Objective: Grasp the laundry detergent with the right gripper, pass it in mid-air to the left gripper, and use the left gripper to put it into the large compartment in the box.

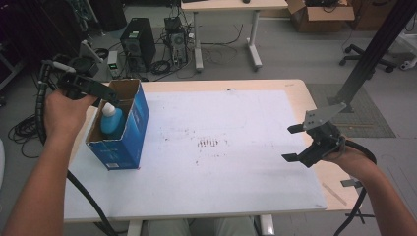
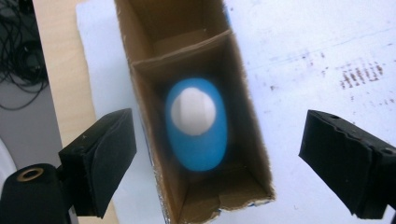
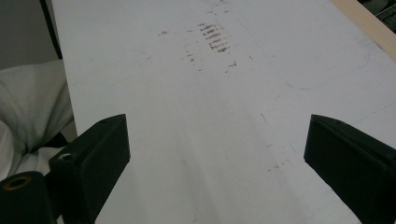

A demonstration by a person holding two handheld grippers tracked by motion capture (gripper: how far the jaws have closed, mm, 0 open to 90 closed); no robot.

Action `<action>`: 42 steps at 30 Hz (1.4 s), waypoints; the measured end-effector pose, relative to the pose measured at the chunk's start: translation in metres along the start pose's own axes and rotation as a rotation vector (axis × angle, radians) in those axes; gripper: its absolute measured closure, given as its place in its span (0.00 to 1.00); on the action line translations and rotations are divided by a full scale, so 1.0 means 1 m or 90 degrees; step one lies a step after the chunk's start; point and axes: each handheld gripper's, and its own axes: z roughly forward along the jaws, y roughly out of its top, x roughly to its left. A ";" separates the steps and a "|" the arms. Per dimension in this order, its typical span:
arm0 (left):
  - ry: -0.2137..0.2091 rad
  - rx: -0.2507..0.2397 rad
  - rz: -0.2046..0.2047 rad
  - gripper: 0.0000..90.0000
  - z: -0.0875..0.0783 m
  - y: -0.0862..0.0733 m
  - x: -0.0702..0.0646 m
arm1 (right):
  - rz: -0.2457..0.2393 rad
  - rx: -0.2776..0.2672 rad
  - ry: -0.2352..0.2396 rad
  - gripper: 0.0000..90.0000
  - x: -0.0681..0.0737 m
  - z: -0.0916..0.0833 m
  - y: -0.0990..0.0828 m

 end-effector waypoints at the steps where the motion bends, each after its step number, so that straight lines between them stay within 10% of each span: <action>1: -0.002 -0.002 0.005 0.12 -0.002 0.001 -0.001 | -0.001 0.000 0.000 0.07 0.000 0.000 0.000; 42: -0.119 -0.014 0.277 0.07 -0.014 0.025 -0.110 | 0.002 0.016 0.001 0.07 0.002 0.001 0.009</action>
